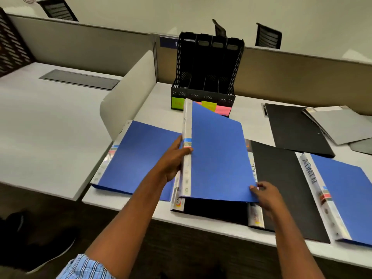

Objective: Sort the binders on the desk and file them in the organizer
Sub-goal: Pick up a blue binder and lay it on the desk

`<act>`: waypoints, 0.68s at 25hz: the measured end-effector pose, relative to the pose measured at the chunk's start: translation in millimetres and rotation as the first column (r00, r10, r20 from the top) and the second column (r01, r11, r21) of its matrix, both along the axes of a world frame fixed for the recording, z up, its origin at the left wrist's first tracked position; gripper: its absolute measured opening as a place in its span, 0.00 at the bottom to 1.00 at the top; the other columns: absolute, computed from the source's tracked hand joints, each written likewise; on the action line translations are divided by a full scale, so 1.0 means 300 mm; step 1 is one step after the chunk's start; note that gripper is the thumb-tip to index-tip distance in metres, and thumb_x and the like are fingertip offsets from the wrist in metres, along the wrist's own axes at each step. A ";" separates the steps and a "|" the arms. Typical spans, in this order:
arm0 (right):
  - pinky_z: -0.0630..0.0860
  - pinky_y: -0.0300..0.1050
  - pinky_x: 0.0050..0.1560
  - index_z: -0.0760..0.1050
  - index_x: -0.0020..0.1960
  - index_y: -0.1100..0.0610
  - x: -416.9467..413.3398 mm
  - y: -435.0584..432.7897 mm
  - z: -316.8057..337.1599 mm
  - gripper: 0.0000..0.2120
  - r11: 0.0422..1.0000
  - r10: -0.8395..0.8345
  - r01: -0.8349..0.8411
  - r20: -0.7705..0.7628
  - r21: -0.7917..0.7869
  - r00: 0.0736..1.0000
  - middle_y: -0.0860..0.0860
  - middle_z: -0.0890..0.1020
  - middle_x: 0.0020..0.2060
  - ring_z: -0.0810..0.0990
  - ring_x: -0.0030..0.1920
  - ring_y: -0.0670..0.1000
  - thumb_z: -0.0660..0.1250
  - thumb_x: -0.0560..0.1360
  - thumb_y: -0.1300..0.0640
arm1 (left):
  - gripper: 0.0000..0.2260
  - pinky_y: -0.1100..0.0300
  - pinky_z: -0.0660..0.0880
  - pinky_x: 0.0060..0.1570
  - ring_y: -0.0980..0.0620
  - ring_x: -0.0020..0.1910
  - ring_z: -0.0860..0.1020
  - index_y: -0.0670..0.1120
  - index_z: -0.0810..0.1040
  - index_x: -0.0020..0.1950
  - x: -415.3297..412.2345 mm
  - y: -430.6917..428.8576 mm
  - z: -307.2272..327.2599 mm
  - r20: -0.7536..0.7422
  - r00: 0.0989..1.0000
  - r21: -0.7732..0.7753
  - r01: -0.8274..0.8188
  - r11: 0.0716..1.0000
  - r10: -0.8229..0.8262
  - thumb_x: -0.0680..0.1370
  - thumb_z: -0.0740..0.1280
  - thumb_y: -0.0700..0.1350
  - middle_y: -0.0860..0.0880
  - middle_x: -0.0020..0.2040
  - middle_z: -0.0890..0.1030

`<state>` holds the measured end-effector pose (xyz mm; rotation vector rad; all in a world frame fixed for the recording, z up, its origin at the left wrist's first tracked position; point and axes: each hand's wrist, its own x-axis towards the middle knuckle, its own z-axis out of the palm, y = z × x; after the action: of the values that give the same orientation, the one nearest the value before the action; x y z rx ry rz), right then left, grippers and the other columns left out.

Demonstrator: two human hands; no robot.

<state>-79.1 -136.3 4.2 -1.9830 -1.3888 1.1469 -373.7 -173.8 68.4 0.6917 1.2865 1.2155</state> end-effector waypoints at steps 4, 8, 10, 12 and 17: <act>0.73 0.49 0.41 0.78 0.43 0.61 -0.136 -0.005 -0.022 0.04 0.969 0.215 -0.208 0.046 -0.133 0.975 0.60 0.81 0.42 0.76 0.39 0.55 0.70 0.74 0.60 | 0.17 0.64 0.75 0.31 0.56 0.31 0.77 0.45 0.70 0.70 -0.164 -0.009 -0.049 -0.107 0.986 -0.016 -0.132 0.991 0.130 0.80 0.60 0.39 0.47 0.44 0.78; 0.69 0.40 0.34 0.74 0.37 0.60 -0.276 0.051 -0.004 0.13 0.878 0.417 -0.383 0.065 -0.287 0.907 0.56 0.78 0.32 0.73 0.29 0.50 0.72 0.73 0.53 | 0.13 0.57 0.79 0.38 0.51 0.38 0.82 0.49 0.75 0.65 -0.302 -0.051 -0.073 -0.173 0.964 -0.025 -0.212 0.977 0.204 0.80 0.61 0.43 0.46 0.48 0.82; 0.68 0.34 0.24 0.72 0.35 0.59 -0.340 0.095 0.017 0.17 0.835 0.459 -0.420 0.028 -0.354 0.888 0.52 0.77 0.25 0.74 0.22 0.46 0.73 0.72 0.50 | 0.11 0.62 0.78 0.32 0.56 0.34 0.82 0.51 0.76 0.61 -0.350 -0.074 -0.063 -0.190 0.955 -0.005 -0.232 0.973 0.227 0.80 0.62 0.43 0.50 0.44 0.83; 0.69 0.33 0.22 0.71 0.35 0.59 -0.399 0.128 0.031 0.17 0.804 0.452 -0.445 -0.081 -0.394 0.888 0.52 0.78 0.24 0.76 0.21 0.46 0.74 0.71 0.51 | 0.10 0.63 0.77 0.32 0.57 0.35 0.82 0.53 0.77 0.60 -0.393 -0.080 -0.046 -0.203 0.946 -0.008 -0.259 0.966 0.252 0.80 0.62 0.43 0.53 0.43 0.84; 0.71 0.35 0.26 0.72 0.44 0.62 -0.538 0.157 0.039 0.15 0.645 0.601 -0.611 -0.189 -0.458 0.776 0.59 0.81 0.37 0.82 0.30 0.50 0.71 0.74 0.50 | 0.15 0.58 0.77 0.41 0.50 0.44 0.80 0.53 0.74 0.67 -0.504 -0.096 -0.027 -0.357 0.898 -0.107 -0.313 0.944 0.258 0.80 0.62 0.47 0.48 0.56 0.81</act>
<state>-240.5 -89.3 15.9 -1.8264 -1.9954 2.0003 -524.7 -202.7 60.4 0.6239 1.8070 1.2429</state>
